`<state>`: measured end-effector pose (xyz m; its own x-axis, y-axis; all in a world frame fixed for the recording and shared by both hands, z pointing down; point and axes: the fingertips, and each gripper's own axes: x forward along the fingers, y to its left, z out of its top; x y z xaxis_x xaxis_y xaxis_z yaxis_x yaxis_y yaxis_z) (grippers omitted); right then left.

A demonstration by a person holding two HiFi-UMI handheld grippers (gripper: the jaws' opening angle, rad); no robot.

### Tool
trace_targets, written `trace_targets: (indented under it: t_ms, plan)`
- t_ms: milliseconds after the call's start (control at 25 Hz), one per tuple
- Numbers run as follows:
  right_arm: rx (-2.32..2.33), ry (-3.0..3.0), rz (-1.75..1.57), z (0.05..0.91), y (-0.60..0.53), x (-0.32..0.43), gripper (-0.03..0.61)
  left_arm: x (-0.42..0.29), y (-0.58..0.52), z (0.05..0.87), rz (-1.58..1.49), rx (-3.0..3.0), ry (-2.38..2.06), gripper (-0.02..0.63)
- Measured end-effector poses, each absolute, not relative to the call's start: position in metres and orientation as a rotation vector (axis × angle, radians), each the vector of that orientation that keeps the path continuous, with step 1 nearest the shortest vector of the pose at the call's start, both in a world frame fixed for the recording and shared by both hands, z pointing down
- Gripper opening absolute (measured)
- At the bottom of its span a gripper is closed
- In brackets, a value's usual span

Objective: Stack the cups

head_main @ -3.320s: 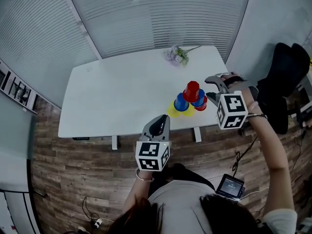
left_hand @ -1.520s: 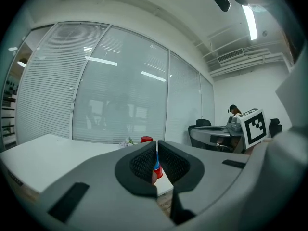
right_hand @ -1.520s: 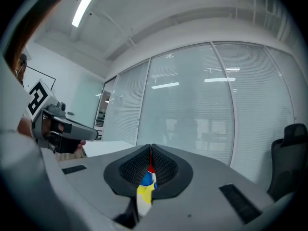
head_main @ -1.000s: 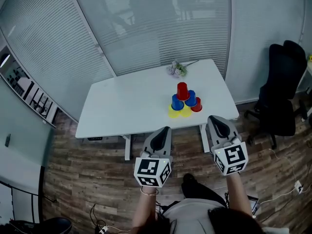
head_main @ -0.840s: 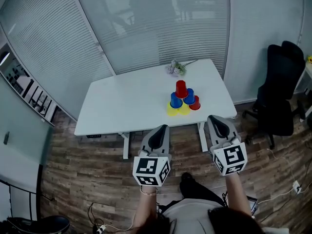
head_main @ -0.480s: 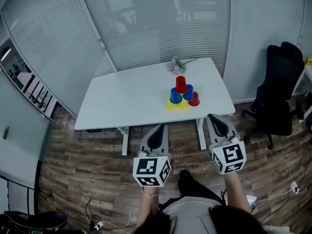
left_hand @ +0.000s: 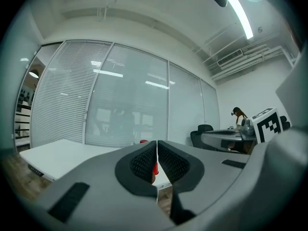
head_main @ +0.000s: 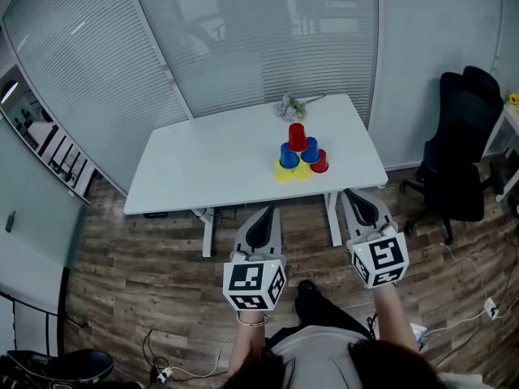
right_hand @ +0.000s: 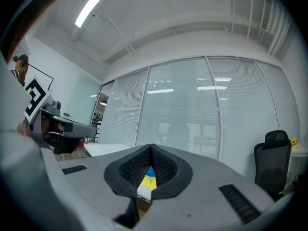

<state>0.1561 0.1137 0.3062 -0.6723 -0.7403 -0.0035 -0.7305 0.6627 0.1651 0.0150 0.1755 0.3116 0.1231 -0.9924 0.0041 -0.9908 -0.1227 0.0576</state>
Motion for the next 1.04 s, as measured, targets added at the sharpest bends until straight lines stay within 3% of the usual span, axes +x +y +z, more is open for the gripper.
trace_targets:
  t_ms: [1040]
  plan:
    - [1.213,-2.77,-0.249,0.318,0.124,0.163,0.028,0.029,0.174,0.319,-0.075,2.331,-2.021,0.025]
